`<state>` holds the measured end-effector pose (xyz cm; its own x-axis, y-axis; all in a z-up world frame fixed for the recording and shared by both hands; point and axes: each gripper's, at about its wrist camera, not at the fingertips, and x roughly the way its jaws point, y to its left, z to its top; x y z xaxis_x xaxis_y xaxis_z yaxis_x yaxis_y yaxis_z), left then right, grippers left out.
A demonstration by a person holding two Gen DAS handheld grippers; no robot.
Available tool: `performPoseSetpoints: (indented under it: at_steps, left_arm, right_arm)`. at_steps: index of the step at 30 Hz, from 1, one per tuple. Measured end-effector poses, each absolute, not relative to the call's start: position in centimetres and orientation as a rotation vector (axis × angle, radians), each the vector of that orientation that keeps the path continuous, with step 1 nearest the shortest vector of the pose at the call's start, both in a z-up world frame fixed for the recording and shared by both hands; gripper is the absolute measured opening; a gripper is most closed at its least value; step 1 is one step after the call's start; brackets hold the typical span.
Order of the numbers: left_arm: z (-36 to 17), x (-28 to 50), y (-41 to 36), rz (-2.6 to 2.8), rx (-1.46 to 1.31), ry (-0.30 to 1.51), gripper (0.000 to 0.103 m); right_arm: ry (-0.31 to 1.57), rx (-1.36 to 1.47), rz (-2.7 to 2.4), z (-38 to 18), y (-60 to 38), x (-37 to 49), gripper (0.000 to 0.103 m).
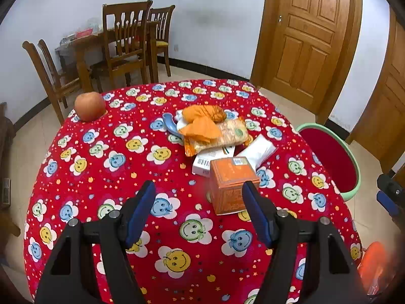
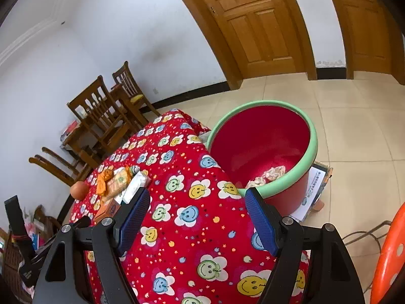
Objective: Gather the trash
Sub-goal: 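Move both tools back over the table, then close the left tool on the small orange cardboard box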
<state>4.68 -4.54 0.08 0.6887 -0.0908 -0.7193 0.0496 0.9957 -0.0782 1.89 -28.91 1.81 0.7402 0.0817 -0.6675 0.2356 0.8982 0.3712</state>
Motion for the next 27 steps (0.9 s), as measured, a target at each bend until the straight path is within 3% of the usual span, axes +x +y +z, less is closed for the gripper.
performPoseSetpoints:
  at_steps: [5, 20, 22, 24, 27]
  left_arm:
    - [-1.0, 5.1, -5.2, -0.095, -0.037, 0.829, 0.075]
    - [-3.1, 7.1, -8.1, -0.16, -0.023, 0.856, 0.075]
    - [-3.2, 7.3, -8.0, -0.168, -0.027, 0.856, 0.072]
    - [-3.3, 7.4, -8.0, -0.184, -0.03, 0.86, 0.051]
    - [-3.6, 7.3, -7.9, -0.198, -0.024, 0.862, 0.05]
  right_arm:
    - [0.761, 0.463, -0.086, 1.2, -28.8, 2.1, 0.078]
    - [0.793, 0.469, -0.083, 0.2, -28.8, 2.6, 0.078]
    - [0.795, 0.468, -0.084, 0.2, -28.8, 2.6, 0.078]
    - [0.797, 0.469, -0.084, 0.1, -28.8, 2.7, 0.078]
    - [0.801, 0.47, -0.08, 0.0, -28.7, 2.9, 0.078]
